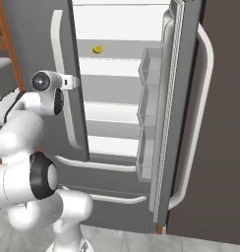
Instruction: There is a bowl on the dining counter. Grab a lemon wedge from the fridge and place it in the bowl. Then get the liquor bottle and glass cup from the cabinet and place them next to the bowl.
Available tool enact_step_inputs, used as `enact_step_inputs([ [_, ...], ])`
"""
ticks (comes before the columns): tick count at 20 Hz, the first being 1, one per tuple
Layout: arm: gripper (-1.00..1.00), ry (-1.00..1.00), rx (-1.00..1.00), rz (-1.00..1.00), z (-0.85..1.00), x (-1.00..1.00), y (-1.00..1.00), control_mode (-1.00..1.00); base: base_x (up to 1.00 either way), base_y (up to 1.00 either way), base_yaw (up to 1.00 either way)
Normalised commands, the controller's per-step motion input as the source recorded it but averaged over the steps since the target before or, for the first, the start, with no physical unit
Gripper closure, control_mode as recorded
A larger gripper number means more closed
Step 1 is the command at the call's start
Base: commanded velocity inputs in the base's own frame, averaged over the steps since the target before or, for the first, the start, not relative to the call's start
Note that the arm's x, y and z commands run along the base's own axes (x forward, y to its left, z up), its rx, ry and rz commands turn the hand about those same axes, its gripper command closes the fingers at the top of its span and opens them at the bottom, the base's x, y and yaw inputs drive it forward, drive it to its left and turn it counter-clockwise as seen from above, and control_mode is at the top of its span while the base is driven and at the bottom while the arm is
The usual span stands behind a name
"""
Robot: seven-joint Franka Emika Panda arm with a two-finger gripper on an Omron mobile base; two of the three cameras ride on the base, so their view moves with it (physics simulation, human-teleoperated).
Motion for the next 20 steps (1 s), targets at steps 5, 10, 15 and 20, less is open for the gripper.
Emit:
enact_step_inputs([
  [5, 1.00, 0.00, 0.00, 0.15, 0.00, -0.91, 0.66, -1.00, 0.00, 0.00, 0.00],
  [10, 1.00, 0.00, 0.00, 0.14, 0.00, -1.00, 0.72, -1.00, 0.00, 0.00, 0.00],
  [15, -1.00, 0.00, 0.00, 0.13, 0.00, -0.93, 0.78, -1.00, 0.00, 0.00, 0.00],
  [20, -1.00, 0.01, 0.00, 0.09, -0.10, -0.62, 0.81, -1.00, 0.00, 0.00, 0.00],
])
